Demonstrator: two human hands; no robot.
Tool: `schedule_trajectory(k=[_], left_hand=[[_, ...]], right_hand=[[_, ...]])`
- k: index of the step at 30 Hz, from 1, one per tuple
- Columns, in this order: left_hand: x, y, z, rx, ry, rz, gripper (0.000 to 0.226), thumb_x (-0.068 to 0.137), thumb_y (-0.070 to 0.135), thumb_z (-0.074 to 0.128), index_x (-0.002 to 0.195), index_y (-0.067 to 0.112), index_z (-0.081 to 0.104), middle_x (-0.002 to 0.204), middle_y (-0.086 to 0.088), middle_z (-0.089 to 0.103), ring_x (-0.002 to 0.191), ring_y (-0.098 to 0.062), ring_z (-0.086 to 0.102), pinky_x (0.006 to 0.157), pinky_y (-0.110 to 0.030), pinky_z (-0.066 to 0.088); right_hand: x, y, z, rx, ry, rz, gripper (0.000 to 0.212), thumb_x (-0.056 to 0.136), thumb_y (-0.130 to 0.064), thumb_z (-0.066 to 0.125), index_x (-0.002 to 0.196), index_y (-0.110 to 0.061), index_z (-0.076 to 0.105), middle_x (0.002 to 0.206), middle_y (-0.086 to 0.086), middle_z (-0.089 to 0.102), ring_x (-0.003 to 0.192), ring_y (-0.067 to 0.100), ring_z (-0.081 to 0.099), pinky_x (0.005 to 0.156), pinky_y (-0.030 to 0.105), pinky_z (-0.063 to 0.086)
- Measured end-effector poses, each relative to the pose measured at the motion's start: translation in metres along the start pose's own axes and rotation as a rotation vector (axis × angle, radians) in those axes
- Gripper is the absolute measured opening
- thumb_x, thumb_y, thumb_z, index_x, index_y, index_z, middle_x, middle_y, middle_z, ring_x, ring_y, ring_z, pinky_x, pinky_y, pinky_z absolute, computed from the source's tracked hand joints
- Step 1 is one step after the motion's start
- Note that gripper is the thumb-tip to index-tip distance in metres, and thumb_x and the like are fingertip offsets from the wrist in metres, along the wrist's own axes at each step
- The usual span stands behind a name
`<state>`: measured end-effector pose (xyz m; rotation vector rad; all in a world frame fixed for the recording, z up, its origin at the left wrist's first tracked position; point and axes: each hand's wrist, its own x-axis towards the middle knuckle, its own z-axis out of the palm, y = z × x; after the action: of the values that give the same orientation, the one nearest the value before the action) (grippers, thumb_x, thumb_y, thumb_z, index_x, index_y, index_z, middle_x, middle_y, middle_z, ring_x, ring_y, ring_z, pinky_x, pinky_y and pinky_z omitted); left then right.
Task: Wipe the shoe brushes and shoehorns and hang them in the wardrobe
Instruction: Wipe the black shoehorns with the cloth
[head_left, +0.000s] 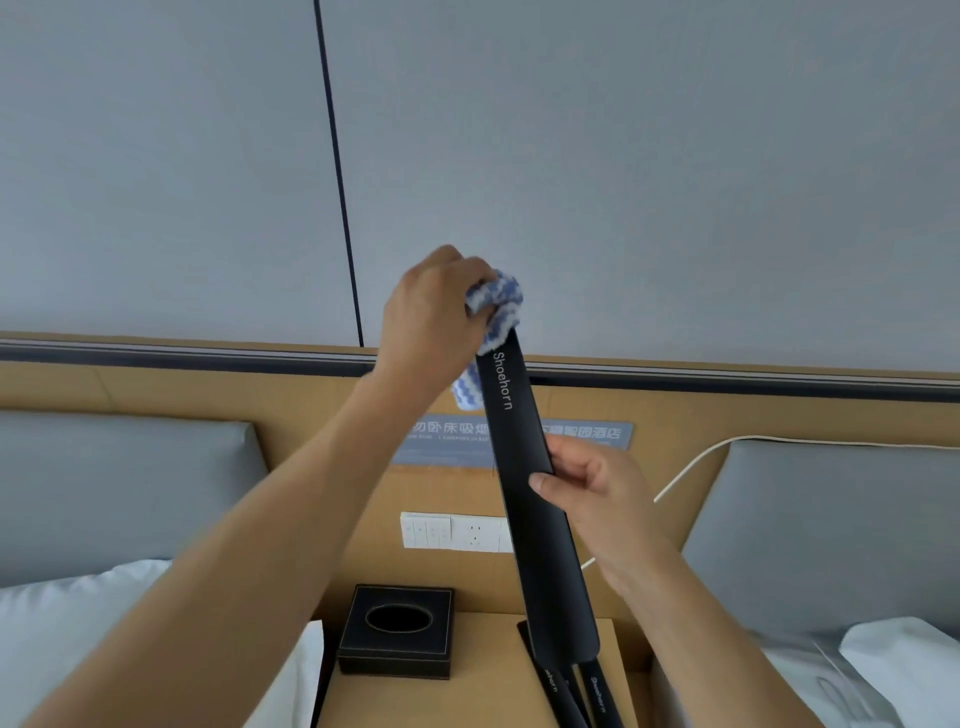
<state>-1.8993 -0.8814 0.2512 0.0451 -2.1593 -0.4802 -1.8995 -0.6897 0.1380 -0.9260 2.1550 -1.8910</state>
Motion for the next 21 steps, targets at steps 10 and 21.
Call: schedule_trajectory(k=[10,21], left_hand=[[-0.003,0.030,0.008,0.005,-0.066,0.165,0.021,0.086,0.016,0.058,0.097,0.012,0.075,0.093,-0.008,0.062,0.078,-0.032,0.062,0.063,-0.040,0.051],[-0.032,0.034,0.005,-0.181,-0.242,0.256,0.011,0.086,0.006,0.066,0.089,0.006,0.077,0.086,-0.006,0.061,0.064,-0.010,0.054,0.060,-0.002,0.039]], right_hand=[[0.022,-0.026,0.010,0.297,0.152,0.028,0.043,0.091,0.005,0.062,0.101,-0.035,0.074,0.105,-0.010,0.077,0.101,0.006,0.072,0.079,0.018,0.055],[0.025,-0.029,-0.018,0.775,-0.142,0.211,0.057,0.090,0.010,0.057,0.134,-0.024,0.058,0.130,0.002,0.067,0.120,0.025,0.064,0.086,0.042,0.056]])
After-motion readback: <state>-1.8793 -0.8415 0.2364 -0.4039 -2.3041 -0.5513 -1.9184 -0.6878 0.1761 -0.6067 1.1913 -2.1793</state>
